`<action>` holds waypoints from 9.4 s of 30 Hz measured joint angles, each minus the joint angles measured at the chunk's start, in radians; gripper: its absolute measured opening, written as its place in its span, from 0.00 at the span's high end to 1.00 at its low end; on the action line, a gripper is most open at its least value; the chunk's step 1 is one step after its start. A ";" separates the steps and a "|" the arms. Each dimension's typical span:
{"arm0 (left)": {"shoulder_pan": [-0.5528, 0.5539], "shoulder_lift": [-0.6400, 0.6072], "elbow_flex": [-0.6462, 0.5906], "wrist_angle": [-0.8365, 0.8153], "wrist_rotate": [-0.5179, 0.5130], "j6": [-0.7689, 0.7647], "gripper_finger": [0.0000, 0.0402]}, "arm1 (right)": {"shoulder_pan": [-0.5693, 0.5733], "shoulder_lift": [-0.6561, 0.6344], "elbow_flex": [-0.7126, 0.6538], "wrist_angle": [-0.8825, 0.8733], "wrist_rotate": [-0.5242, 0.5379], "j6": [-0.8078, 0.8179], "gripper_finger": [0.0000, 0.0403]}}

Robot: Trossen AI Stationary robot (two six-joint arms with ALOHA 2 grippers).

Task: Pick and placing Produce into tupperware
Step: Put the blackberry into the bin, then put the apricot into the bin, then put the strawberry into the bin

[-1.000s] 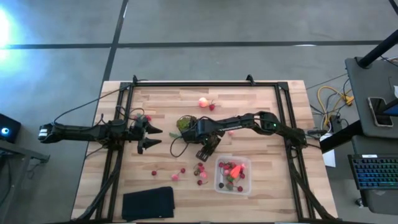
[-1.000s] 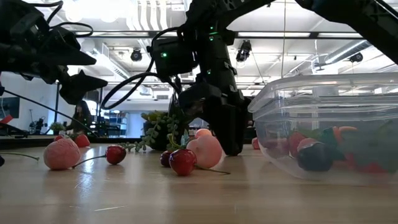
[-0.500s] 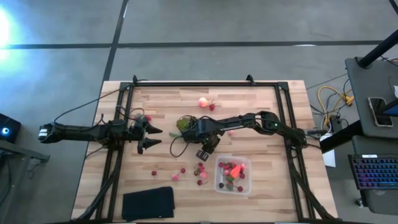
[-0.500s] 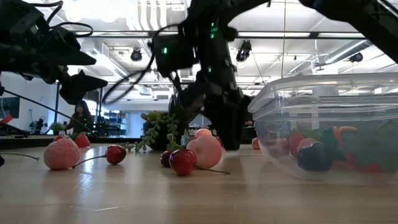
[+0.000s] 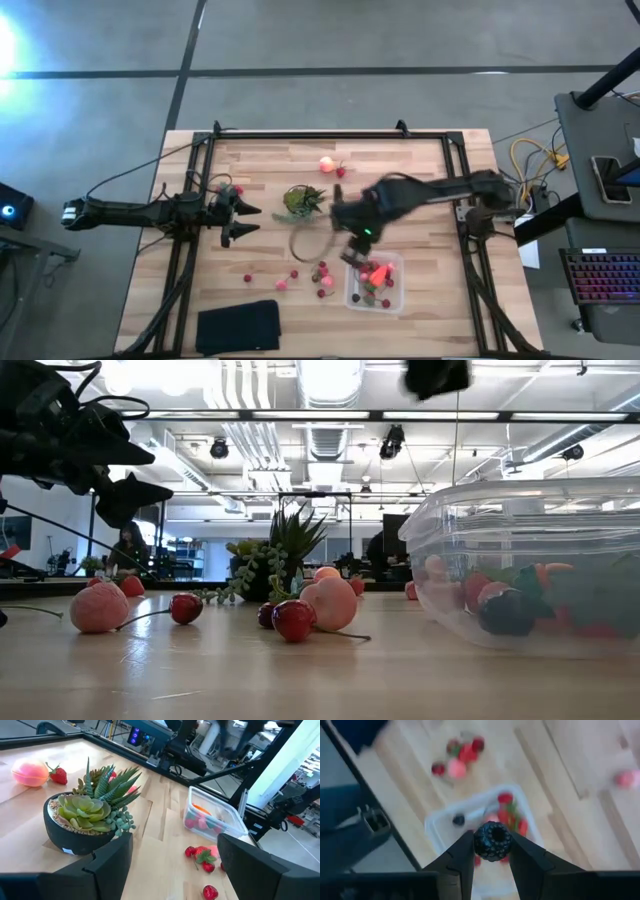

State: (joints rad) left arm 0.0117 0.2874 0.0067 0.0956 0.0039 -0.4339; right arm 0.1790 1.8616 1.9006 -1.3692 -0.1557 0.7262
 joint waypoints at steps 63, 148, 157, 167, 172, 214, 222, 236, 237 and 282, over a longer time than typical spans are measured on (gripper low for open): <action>0.000 -0.001 0.000 0.000 0.000 0.000 0.31 | -0.435 -0.001 -0.666 0.435 0.076 0.077 0.45; 0.000 0.000 0.000 0.000 0.000 0.000 0.31 | 0.141 -0.144 -0.582 0.611 -0.083 0.626 0.75; 0.000 0.000 0.000 0.000 0.000 0.000 0.31 | 0.151 -0.033 -0.513 0.525 -0.037 0.561 0.57; 0.000 0.000 0.000 0.000 0.000 0.000 0.31 | -0.012 -0.104 -0.401 0.137 0.174 0.614 0.37; 0.000 0.000 0.000 0.000 0.000 0.000 0.31 | -0.220 -0.143 -0.443 0.125 0.239 0.535 0.38; 0.000 0.000 0.000 0.000 0.000 0.000 0.31 | -0.598 -0.124 -0.836 0.660 0.147 0.855 0.44; 0.000 0.000 0.000 0.000 0.000 0.000 0.31 | -0.601 -0.124 -0.856 0.685 0.183 0.872 0.45; 0.000 0.000 0.000 0.000 0.000 0.000 0.31 | -0.604 -0.124 -0.889 0.760 0.184 0.899 0.46; 0.000 0.000 0.000 0.000 0.000 0.000 0.31 | -0.604 -0.124 -0.893 0.758 0.184 0.898 0.46; 0.000 0.000 0.000 0.000 0.000 0.000 0.31 | -0.560 -0.166 -0.661 0.489 0.104 0.610 0.63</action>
State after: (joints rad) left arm 0.0120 0.2871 0.0067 0.0959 0.0039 -0.4339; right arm -0.3811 1.6959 1.2396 -0.8799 -0.0521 1.3364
